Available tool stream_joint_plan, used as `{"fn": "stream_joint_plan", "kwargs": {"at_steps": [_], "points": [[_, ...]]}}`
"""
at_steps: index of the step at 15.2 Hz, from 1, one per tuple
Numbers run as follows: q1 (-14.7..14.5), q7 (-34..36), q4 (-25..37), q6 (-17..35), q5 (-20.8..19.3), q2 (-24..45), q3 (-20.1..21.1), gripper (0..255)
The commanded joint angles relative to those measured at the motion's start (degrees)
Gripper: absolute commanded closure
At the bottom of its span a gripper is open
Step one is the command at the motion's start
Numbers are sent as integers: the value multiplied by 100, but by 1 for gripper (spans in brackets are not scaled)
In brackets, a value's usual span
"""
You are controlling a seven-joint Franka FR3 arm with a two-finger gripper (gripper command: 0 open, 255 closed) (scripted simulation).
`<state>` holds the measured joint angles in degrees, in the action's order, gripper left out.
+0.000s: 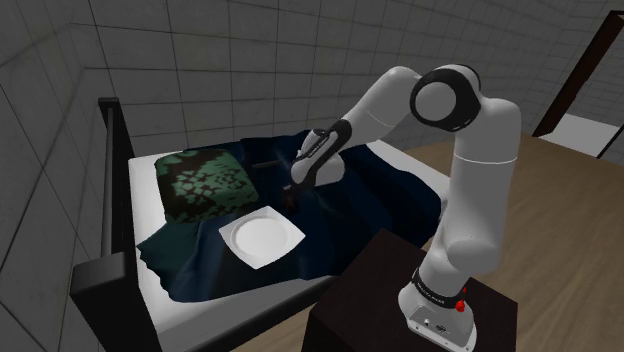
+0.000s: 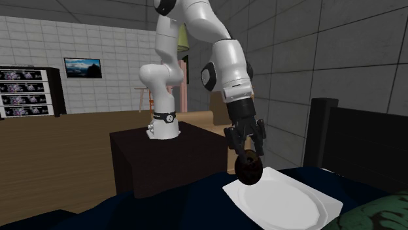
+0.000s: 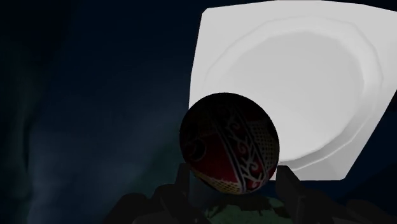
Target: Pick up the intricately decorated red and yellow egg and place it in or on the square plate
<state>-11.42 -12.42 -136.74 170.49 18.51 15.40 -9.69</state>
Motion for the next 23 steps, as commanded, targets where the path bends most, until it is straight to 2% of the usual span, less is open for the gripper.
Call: {"fn": "stream_joint_plan", "kwargs": {"at_steps": [1, 7, 15, 23], "points": [[-411, 499, 95, -18, -225, 71, -167, 255], [-1581, 1820, 518, -260, -806, 292, -655, 255], [-1233, 1547, 596, 248, -459, 863, -232, 255], [-874, 1377, 753, 726, -271, 1466, 183, 255]]}}
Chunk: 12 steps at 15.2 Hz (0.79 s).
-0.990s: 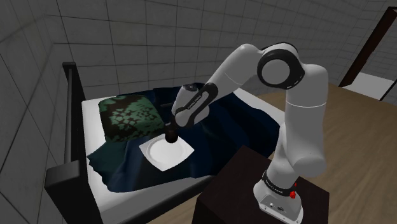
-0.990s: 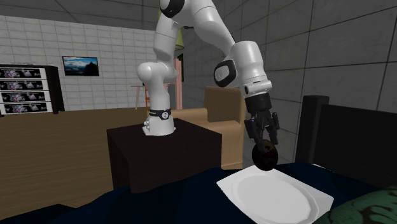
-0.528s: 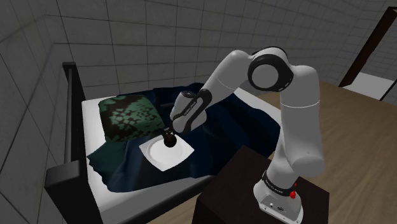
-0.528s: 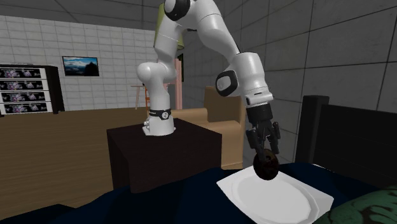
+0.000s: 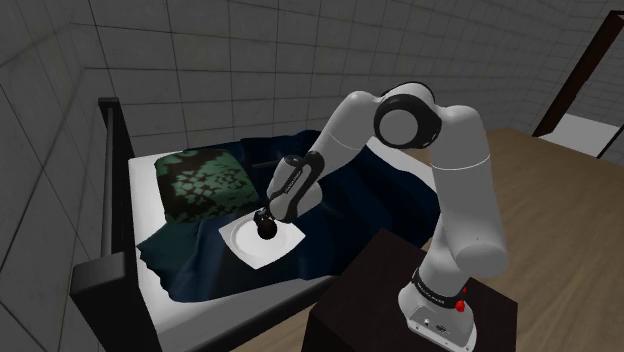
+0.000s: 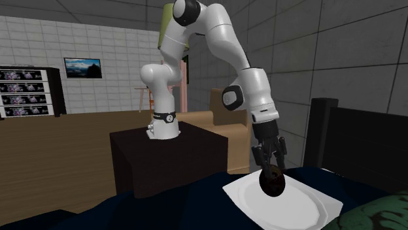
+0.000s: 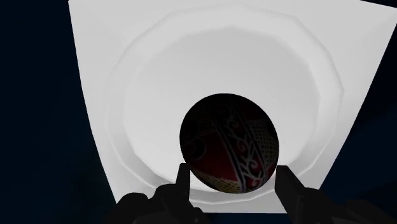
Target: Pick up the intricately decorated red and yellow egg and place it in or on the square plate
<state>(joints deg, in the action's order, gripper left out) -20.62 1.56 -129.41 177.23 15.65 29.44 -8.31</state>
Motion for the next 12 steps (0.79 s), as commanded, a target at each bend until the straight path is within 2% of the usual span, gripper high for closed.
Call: {"fn": "stream_joint_plan", "kwargs": {"at_steps": [1, 9, 10, 12], "points": [[87, -35, 44, 109, 27, 140, 93, 255], [128, -48, 70, 164, 38, 217, 137, 255], [125, -46, 66, 170, 39, 218, 138, 0], [123, -41, 95, 167, 40, 244, 139, 0]]}}
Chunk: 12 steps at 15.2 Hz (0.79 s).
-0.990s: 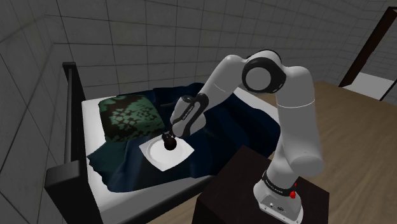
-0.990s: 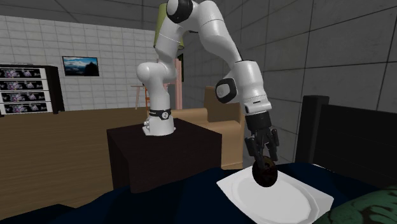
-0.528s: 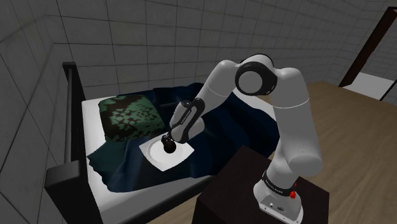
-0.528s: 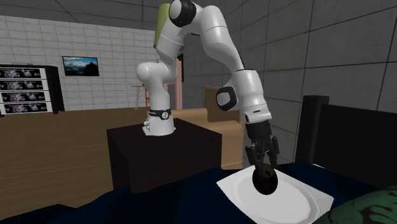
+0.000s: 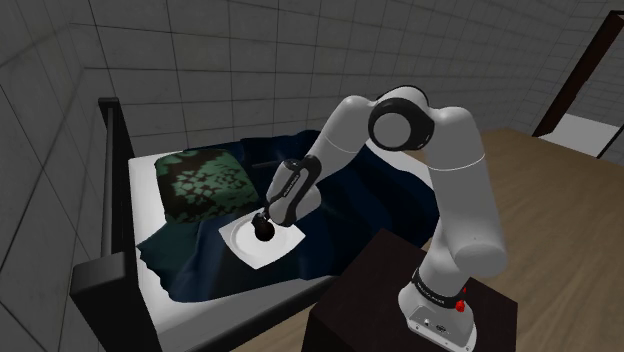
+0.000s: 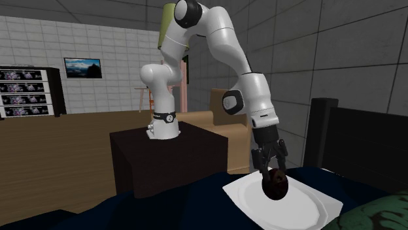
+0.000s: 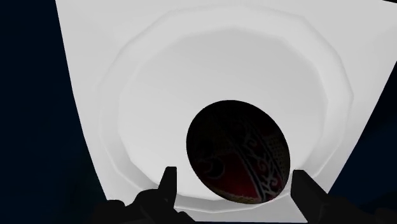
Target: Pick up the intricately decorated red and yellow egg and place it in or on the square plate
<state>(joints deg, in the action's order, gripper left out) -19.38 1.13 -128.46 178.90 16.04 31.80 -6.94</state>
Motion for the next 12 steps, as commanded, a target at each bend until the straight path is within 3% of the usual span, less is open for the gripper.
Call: {"fn": "stream_joint_plan", "kwargs": {"at_steps": [1, 3, 7, 12], "points": [[-2, 1, 2, -4, 0, 6, 1, 0], [4, -6, -25, -2, -1, -19, 1, 0], [-453, 150, -540, -377, -145, -876, -467, 0], [-450, 154, -540, -377, -150, -876, -465, 0]]}}
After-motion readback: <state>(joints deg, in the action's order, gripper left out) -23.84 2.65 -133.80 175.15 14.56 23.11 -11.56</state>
